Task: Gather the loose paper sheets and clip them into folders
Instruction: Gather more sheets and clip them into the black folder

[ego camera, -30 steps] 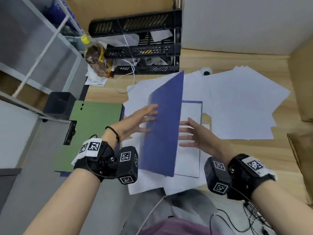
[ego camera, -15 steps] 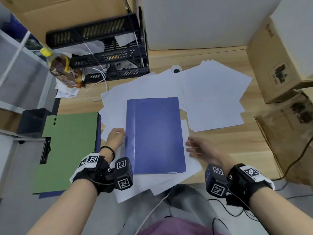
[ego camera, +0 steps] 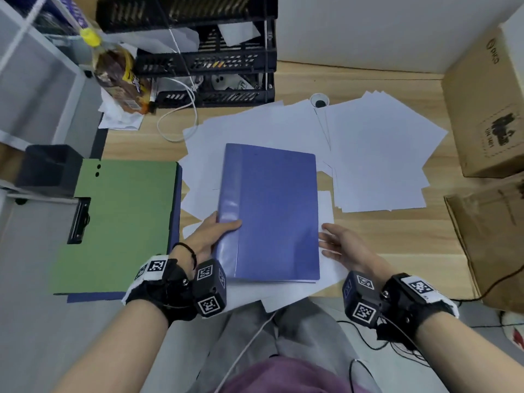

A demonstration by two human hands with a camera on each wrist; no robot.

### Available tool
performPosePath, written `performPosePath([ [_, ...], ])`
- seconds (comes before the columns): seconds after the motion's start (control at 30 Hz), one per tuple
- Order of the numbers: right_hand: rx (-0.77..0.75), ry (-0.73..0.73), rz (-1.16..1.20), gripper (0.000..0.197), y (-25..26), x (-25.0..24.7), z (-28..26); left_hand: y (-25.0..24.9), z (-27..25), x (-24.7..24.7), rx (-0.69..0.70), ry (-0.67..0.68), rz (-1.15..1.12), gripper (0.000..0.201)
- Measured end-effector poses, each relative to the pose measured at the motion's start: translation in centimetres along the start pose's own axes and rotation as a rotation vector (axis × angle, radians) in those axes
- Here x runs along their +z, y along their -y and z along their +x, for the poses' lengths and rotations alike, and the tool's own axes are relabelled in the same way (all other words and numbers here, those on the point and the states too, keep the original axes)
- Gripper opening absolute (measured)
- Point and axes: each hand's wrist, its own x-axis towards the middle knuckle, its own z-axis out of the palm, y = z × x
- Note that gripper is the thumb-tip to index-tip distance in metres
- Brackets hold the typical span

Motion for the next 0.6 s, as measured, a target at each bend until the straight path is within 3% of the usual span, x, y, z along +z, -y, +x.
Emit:
performPosePath([
  [0.13,-0.039,0.025,-0.015,0.021,0.9,1.3,-1.2,-2.0,-0.9,0.1,0.175,-0.047,0.006,0.042],
  [0.23,-0.083,0.052,-0.020,0.035,1.5,1.6,-1.9,-4.9,-1.1,1.4,0.308,-0.034,-0.062,0.038],
  [0.3,-0.103,0.039,0.023,0.032,2.1,1.3,-2.5,-6.7,-0.8,2.9,0.356,-0.002,-0.120,0.036],
  [0.43,-0.125,-0.008,0.327,0.014,3.5,-0.9,-3.5,-8.7,0.2,6.4,0.395,0.052,-0.167,0.036],
  [0.6,-0.110,-0.032,0.681,0.017,4.0,-3.8,-3.6,-9.3,1.8,11.6,0.383,0.084,-0.137,0.035],
])
